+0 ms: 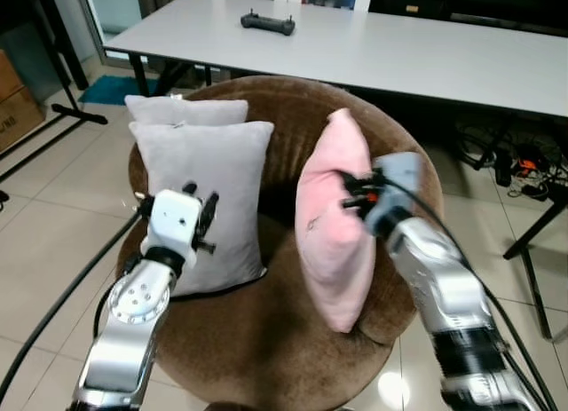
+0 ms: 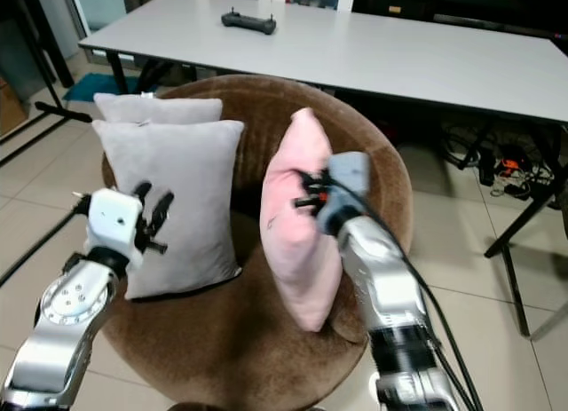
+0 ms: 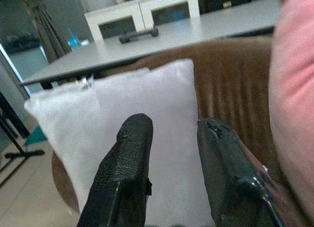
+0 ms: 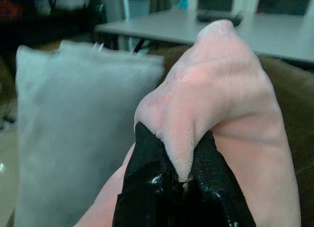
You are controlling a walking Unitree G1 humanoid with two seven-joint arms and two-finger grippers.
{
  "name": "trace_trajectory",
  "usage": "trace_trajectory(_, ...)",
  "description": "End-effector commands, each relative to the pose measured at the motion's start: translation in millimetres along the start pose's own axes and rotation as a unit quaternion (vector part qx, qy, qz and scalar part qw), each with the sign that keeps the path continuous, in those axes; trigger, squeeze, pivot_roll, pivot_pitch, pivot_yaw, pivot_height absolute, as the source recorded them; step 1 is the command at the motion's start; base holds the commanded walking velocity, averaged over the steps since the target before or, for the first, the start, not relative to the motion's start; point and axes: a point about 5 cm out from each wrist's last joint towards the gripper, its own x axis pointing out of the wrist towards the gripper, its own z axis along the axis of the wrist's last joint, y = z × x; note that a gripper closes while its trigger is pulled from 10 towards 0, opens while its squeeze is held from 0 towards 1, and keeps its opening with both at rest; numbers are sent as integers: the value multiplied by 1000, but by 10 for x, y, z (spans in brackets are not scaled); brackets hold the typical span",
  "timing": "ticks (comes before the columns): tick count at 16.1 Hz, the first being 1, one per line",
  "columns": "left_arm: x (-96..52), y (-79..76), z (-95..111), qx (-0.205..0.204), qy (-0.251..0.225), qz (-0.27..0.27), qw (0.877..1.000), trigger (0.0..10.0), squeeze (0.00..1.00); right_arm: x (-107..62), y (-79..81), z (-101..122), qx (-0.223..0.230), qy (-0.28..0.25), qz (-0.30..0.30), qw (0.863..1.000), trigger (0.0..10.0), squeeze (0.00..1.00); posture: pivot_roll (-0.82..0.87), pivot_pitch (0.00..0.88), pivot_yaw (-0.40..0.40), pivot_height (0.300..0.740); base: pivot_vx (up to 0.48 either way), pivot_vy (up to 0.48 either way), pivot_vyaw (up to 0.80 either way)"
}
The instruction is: Move the pillow to the sofa from floor
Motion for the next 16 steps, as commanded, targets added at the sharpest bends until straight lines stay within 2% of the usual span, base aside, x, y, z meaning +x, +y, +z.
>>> trace_trajectory(1,-8,-33,-2,7,5,-15,1000,10000,114,32,-7,93,-14,-8,12,1000,10000,0,179,0,-20,740,0,0,0)
trace_trajectory(6,-96,61,-104,20,39,-26,999,10000,125,337,45,123,-25,25,45,998,10000,0,208,0,-45,740,0,0,0)
trace_trajectory(9,-147,60,-141,26,53,-51,997,10000,125,421,12,126,-23,37,37,998,10000,0,211,0,-47,740,0,0,0)
trace_trajectory(10,-248,6,-207,21,80,-114,990,10000,125,493,-52,70,-19,65,19,998,10000,0,216,0,-47,740,0,0,0)
trace_trajectory(12,-401,-27,-287,23,114,-184,976,10000,125,544,-167,8,-21,97,-18,995,10000,0,221,0,-46,740,0,0,0)
trace_trajectory(14,-439,-16,-306,20,124,-194,973,10000,133,544,-239,-29,-22,111,-42,993,10000,0,224,0,-46,740,0,0,0)
trace_trajectory(15,-468,-16,-316,23,132,-204,970,10000,129,510,-381,-92,-7,128,-94,987,10000,0,228,0,-41,740,0,0,0)
trace_trajectory(16,-477,-17,-318,25,133,-208,969,10000,129,492,-434,-113,1,133,-115,984,10000,0,228,0,-41,740,0,0,0)
